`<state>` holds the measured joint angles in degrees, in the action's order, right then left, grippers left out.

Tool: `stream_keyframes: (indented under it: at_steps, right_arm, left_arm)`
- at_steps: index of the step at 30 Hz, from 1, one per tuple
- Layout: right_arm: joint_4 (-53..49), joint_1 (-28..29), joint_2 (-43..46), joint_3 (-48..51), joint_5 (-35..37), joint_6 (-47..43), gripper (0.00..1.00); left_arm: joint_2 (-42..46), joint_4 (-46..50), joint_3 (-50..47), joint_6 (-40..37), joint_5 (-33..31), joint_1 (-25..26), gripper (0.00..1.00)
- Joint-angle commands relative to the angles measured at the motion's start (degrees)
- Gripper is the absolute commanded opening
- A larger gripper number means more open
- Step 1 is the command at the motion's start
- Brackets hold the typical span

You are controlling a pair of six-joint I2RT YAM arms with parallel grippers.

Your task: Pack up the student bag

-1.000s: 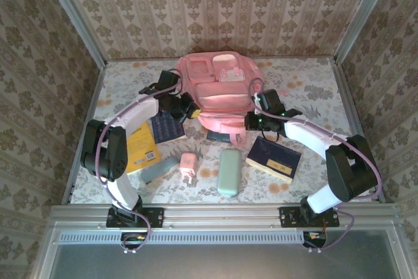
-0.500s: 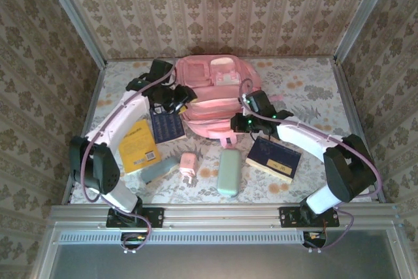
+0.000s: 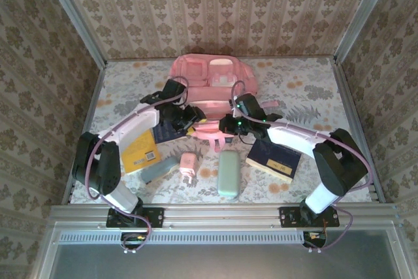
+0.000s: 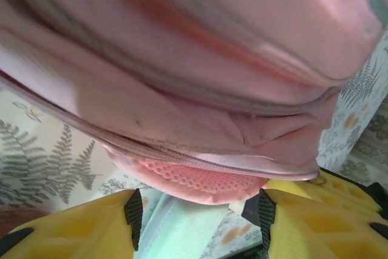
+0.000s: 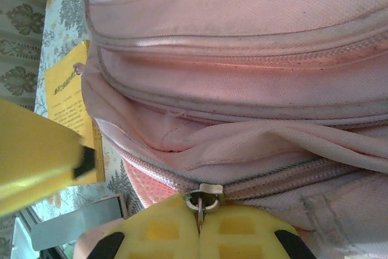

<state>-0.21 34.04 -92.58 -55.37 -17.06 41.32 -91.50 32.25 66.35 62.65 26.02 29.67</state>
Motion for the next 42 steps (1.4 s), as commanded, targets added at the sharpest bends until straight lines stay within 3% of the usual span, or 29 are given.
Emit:
stream_keyframes:
  at_steps: [1,11,18,20,25,30,35,42]
  right_arm:
    - [8.7,1.4,-0.9,0.6,2.3,3.5,0.00]
    - [9.8,3.0,-4.6,-0.1,1.5,2.2,0.00]
    - [9.1,3.0,-4.8,-0.1,2.8,0.9,0.00]
    - [8.7,3.0,-5.0,-0.2,3.1,0.3,0.00]
    - [3.9,3.0,-5.6,-0.8,5.8,-3.9,0.00]
    - [-8.0,2.9,-5.4,-4.3,10.2,-14.0,0.00]
    - [-15.2,1.6,-5.4,-6.0,9.9,-19.2,0.00]
    - [-20.6,-4.1,-4.9,-7.7,0.4,-21.9,0.00]
  left_arm:
    - [1.4,-7.3,-1.4,10.0,3.0,1.1,0.56]
    - [-2.0,-9.0,-0.5,13.8,0.1,0.7,0.53]
    - [-6.5,-10.5,-0.1,15.6,0.1,1.0,0.41]
    - [-7.1,-9.7,0.3,15.3,-0.7,1.0,0.33]
    - [-7.7,-6.4,2.9,12.1,-3.2,0.1,0.00]
    - [-6.7,-2.0,5.6,8.6,-5.3,-2.1,0.00]
    - [-5.8,2.4,8.6,4.0,-8.2,-3.0,0.00]
    - [-5.5,4.5,8.7,1.0,-10.4,-3.0,0.00]
